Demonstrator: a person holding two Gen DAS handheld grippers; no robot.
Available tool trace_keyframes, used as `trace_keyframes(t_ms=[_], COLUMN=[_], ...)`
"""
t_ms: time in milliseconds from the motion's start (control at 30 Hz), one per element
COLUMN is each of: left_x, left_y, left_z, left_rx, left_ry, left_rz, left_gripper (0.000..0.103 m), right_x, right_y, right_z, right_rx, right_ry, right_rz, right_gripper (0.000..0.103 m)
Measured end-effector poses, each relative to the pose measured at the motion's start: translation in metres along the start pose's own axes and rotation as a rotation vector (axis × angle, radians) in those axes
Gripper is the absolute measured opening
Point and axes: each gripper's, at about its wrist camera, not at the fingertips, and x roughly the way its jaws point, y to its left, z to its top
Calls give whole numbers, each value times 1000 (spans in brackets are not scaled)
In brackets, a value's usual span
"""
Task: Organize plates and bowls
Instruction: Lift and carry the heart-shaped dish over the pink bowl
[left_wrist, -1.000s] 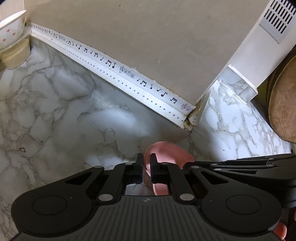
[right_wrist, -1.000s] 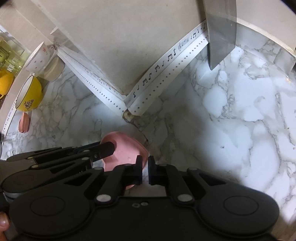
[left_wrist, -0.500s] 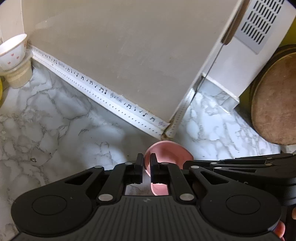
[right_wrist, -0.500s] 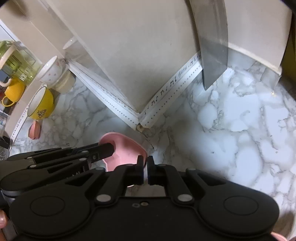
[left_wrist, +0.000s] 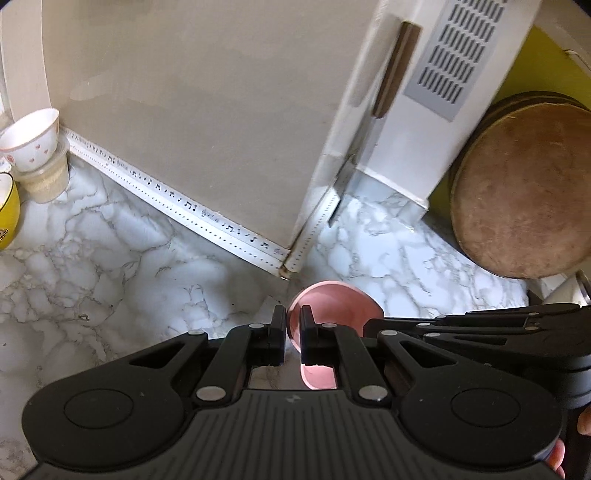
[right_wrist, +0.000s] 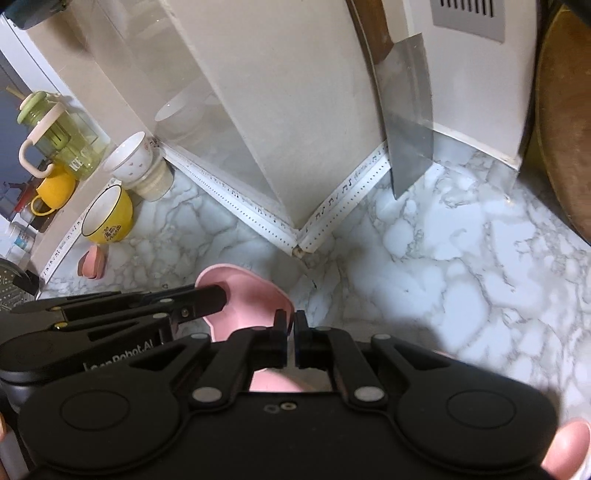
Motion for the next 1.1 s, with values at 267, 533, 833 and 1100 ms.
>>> trace_keyframes(t_ms=[267,533,833,1100], left_x=[-26,-34,-19,0], left_y=[-10,-14,-11,-12], left_z=[-15,-41,-66,-76], left_rx=[36,70,87,115], left_ry=[-4,37,103,141], left_rz=[-26,-48,-30,0], left_gripper=[6,6,6,6], right_x=[-26,-33,-19,-5], right_y=[7,6,4,1], right_z=[-22,-50,-77,-85], right_rx=[-7,12,42,41], right_ry=[-17,9,47,75], right_rz=[-12,-14,-17,-27], right_gripper=[4,4,4,4])
